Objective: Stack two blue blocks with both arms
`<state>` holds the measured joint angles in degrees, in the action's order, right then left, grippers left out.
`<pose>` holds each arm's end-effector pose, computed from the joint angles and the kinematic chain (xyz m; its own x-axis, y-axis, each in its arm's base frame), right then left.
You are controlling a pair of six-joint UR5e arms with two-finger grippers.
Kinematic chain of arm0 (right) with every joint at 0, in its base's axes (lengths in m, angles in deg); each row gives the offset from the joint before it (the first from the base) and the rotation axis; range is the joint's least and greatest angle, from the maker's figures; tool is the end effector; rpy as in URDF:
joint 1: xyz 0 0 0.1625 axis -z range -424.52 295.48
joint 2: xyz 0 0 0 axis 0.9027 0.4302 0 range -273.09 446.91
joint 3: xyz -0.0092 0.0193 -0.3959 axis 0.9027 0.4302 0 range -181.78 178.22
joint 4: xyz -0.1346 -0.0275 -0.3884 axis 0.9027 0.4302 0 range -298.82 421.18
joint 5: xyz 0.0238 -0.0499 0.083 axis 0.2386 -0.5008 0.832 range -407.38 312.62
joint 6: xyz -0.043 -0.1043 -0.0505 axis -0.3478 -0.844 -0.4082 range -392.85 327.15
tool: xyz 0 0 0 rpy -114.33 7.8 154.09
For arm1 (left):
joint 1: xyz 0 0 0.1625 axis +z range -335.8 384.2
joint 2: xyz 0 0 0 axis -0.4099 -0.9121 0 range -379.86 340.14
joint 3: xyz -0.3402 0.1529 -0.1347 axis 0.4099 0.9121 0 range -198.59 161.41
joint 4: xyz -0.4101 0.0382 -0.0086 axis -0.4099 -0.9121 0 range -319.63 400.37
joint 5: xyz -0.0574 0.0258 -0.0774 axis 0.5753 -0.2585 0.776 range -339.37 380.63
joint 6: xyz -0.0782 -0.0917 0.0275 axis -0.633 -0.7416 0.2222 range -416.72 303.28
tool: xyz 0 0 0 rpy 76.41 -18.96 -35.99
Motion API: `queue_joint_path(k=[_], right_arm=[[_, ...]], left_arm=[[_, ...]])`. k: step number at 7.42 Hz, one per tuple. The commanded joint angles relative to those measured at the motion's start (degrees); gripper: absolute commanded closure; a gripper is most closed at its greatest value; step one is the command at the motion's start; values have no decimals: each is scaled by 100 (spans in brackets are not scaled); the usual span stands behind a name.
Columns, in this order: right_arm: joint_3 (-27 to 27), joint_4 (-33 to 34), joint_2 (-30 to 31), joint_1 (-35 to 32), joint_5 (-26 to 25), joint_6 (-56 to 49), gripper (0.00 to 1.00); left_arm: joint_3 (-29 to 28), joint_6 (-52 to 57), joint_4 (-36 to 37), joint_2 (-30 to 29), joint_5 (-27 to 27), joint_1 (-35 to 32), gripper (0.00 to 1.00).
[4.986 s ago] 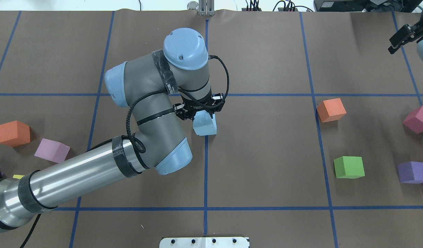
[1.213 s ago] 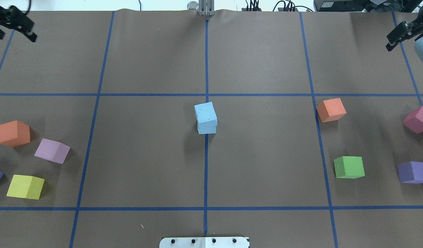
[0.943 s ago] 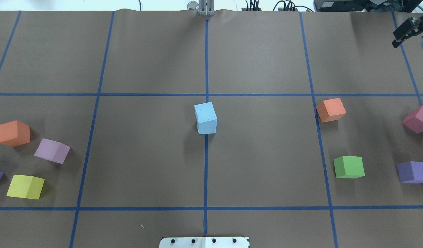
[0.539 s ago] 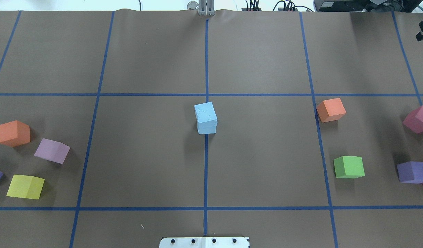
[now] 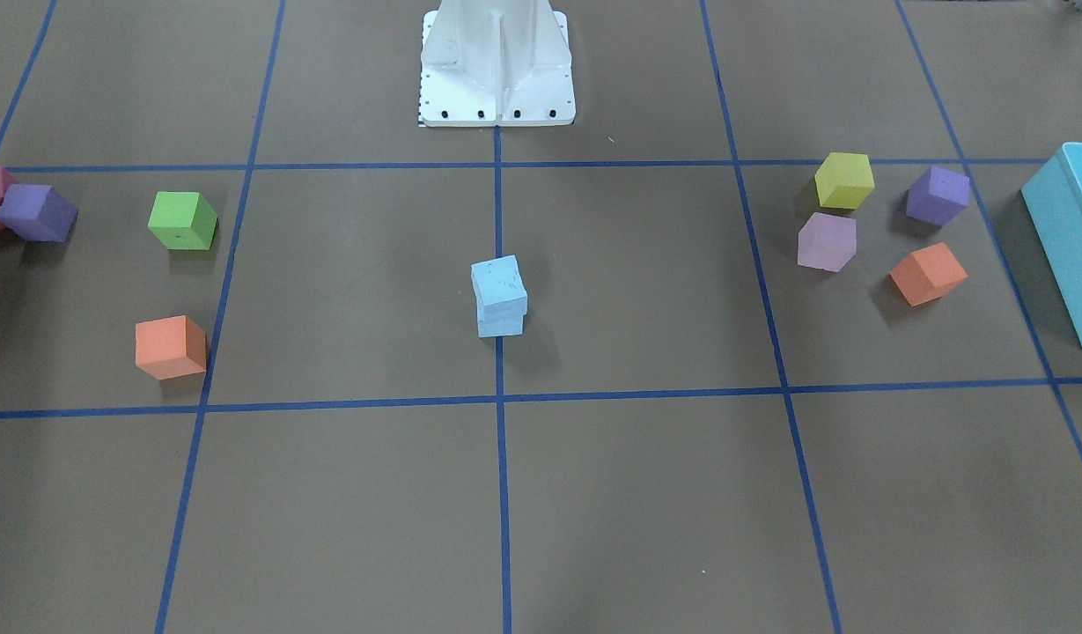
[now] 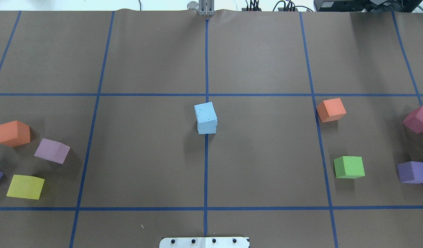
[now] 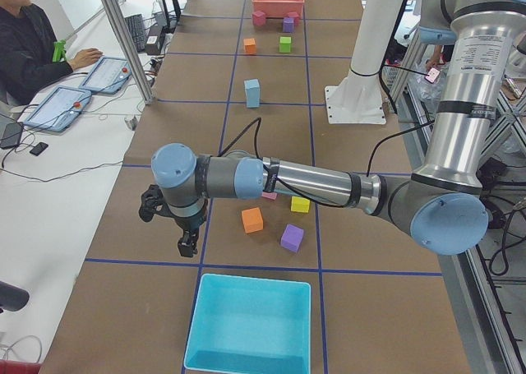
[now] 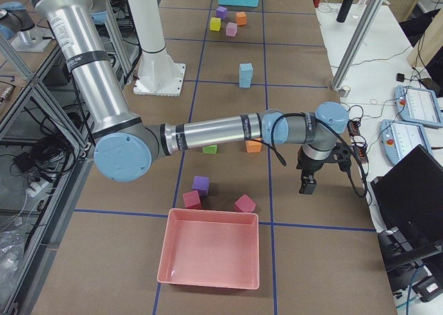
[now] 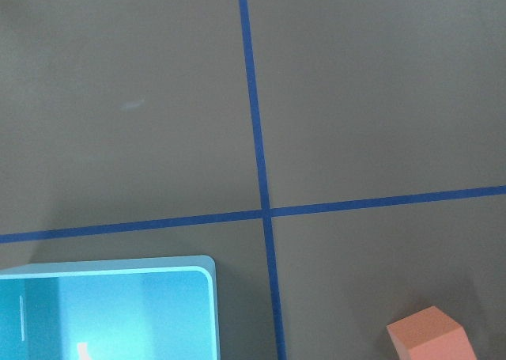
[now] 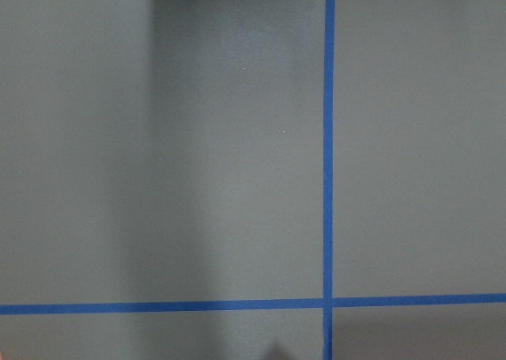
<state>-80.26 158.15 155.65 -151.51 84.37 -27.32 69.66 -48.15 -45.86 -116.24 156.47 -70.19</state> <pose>0.0178 -0.6338 0.5533 0.7449 0.0251 0.6667 -0.0195 0.9997 -0.0159 -0.0853 -0.5286 0.6097 0.6990 0.1065 -0.7071 -0.0280 0.9922 0.1219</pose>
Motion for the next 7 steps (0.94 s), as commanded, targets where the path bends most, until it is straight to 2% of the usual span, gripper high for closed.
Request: queue_joint_path(k=[1,7], right_arm=[[183,-29,78,-28,-9,-262,0],[175,-29,52,-28,17,-263,0]], left_arm=[[-578,-13,-630,67,-5,-27,3],[-607,-66,-623,-13,4,-53,3]])
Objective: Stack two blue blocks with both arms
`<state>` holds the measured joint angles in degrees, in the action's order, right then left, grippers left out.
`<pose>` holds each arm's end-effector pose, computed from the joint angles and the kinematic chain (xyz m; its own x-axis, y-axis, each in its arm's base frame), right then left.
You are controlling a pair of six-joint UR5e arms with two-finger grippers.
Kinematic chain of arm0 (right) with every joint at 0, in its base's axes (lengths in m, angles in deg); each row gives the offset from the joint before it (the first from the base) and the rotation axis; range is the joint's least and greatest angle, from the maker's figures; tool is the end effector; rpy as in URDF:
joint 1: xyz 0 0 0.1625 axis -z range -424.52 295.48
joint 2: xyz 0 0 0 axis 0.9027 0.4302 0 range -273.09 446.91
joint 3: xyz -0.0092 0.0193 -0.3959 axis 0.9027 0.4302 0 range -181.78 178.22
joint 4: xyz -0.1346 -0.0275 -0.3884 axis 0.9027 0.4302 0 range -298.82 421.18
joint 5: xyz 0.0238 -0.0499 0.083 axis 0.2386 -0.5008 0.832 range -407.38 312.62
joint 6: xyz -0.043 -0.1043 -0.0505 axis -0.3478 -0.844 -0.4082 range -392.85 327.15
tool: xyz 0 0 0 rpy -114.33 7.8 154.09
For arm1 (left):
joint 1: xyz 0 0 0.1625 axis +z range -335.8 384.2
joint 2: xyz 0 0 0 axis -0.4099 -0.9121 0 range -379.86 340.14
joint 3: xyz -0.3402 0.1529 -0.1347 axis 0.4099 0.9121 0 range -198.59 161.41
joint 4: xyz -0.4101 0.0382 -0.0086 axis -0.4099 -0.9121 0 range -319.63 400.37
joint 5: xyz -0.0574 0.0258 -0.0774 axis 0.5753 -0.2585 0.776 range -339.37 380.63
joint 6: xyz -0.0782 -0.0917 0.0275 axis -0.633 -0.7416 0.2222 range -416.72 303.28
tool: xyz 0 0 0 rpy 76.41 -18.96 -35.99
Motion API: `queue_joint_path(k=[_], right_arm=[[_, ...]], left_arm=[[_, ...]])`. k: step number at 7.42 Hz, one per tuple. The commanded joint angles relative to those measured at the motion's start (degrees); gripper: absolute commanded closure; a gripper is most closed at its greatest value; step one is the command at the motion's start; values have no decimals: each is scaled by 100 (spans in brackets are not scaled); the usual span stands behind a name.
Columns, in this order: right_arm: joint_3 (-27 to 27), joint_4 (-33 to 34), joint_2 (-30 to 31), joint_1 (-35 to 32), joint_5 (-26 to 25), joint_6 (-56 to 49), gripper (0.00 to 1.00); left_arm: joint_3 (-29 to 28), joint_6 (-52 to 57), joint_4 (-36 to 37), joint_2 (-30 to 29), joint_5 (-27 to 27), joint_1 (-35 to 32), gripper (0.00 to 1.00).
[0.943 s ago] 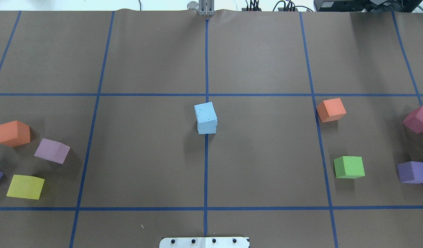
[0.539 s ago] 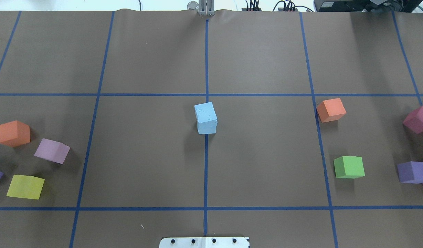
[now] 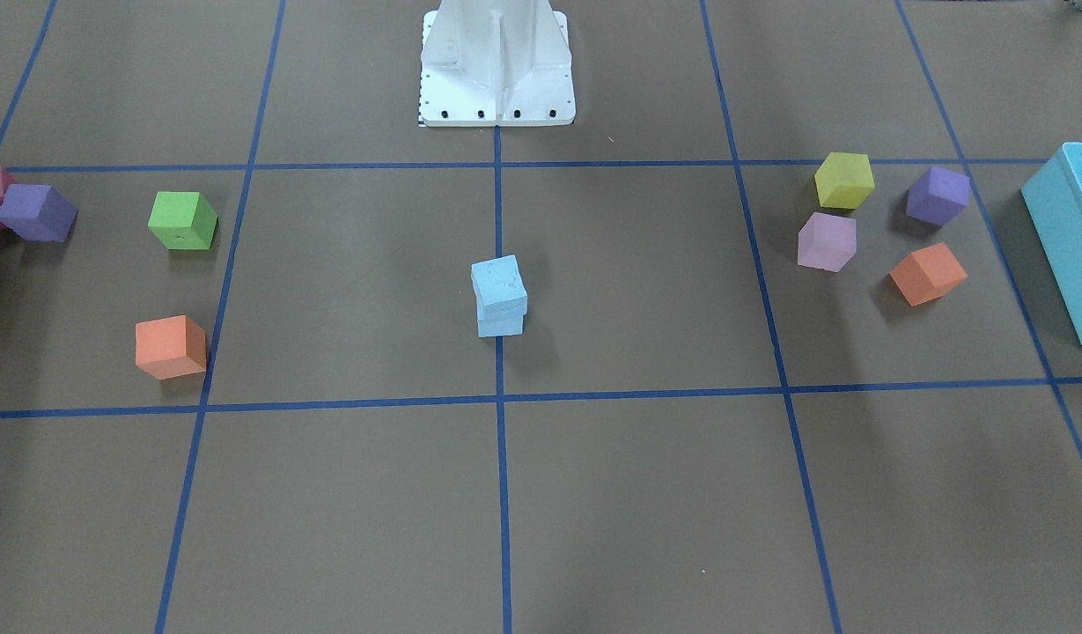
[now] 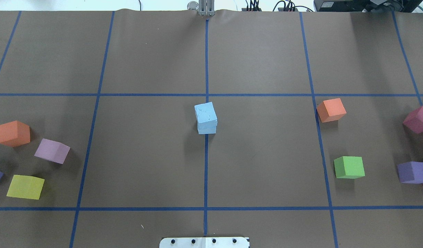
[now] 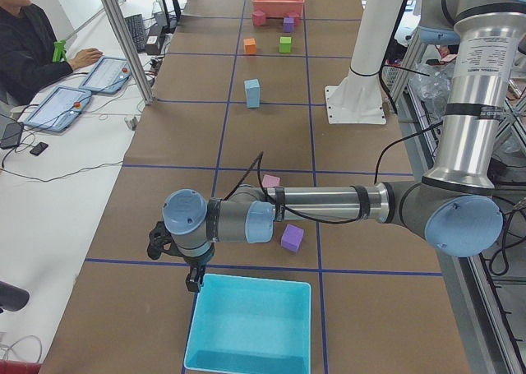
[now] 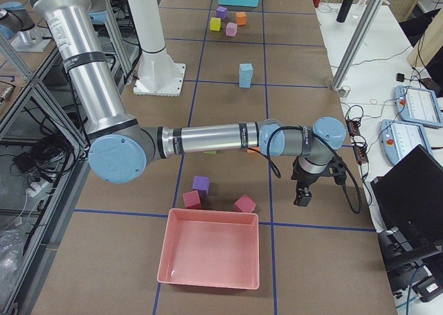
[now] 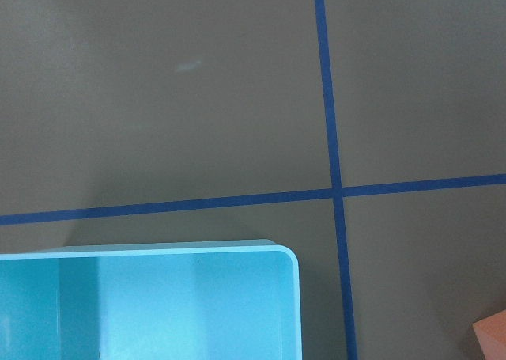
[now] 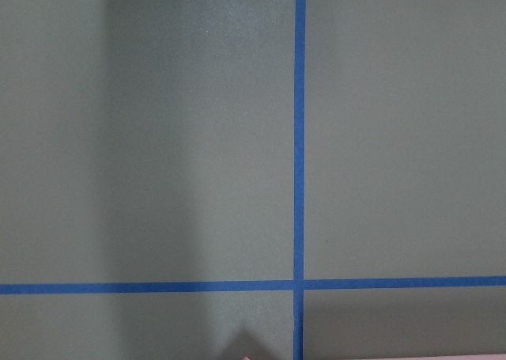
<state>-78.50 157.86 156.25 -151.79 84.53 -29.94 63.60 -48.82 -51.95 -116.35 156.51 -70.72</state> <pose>0.0208 -0.6290 0.5741 0.7444 0.0072 0.6677 0.0098 0.9997 -0.0216 -0.0903 -0.5300 0.6497 0.6998 0.0902 -0.7086 -0.0106 0.9932 0.1161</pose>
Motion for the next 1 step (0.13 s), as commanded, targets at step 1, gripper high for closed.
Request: queue_joint_path(k=[1], right_arm=[[-1,-9,-8,0,1,8,0]], left_arm=[[-1,1,-22,-1,-9,0,3]])
